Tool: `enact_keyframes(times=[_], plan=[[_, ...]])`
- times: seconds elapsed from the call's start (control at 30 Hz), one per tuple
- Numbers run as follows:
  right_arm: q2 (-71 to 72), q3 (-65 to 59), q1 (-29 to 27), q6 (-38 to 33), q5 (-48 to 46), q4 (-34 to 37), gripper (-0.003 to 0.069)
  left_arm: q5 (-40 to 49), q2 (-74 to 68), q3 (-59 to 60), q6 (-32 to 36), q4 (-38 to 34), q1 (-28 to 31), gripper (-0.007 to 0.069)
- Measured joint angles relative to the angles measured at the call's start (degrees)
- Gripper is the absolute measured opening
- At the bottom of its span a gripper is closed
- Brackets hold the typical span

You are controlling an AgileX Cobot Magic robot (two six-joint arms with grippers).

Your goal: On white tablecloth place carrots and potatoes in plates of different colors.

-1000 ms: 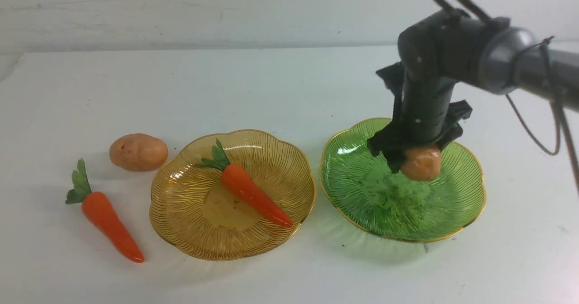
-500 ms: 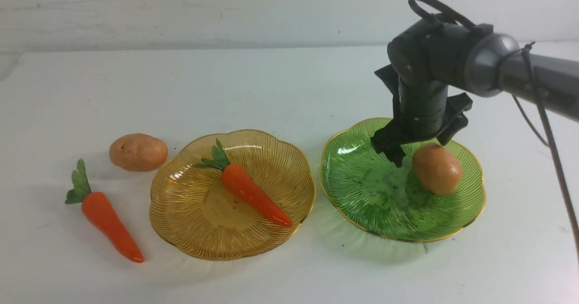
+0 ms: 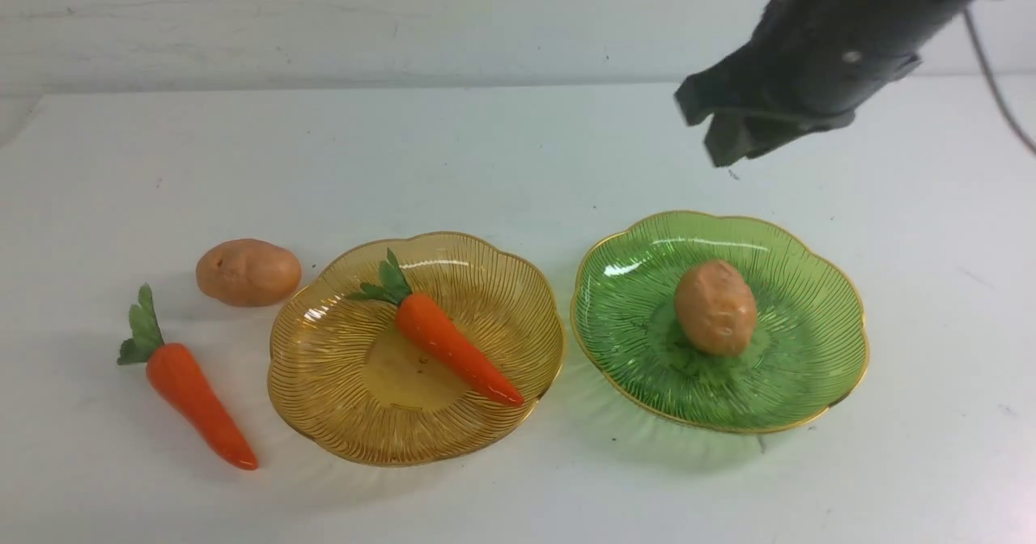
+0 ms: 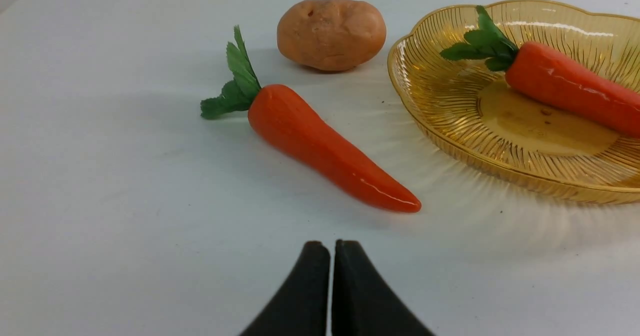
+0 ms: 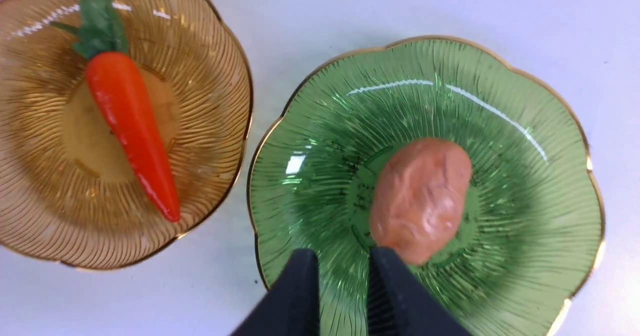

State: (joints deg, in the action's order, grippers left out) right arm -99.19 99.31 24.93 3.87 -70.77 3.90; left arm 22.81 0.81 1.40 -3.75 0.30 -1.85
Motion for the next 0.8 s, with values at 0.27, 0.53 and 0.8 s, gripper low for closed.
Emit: enact_keyframes(times=[0.27,0.53,0.8], plan=[[28.70,-20.05,0.00,-0.17,-1.03,-3.90,-0.0012,-0.05,0.00,0.00,-3.40,-5.73,0.00,-0.0003],[58.08,-49.22,-0.05,-0.12,19.07,-6.63,-0.0015,-0.78,0.00,0.00,-13.05,-34.60,0.00,-0.0003],[72.68,-62.28,-0.05,-0.12,31.32,-9.49,-0.0015,-6.38,-0.12,-6.38,-6.76,-48.72,0.00,-0.0003]])
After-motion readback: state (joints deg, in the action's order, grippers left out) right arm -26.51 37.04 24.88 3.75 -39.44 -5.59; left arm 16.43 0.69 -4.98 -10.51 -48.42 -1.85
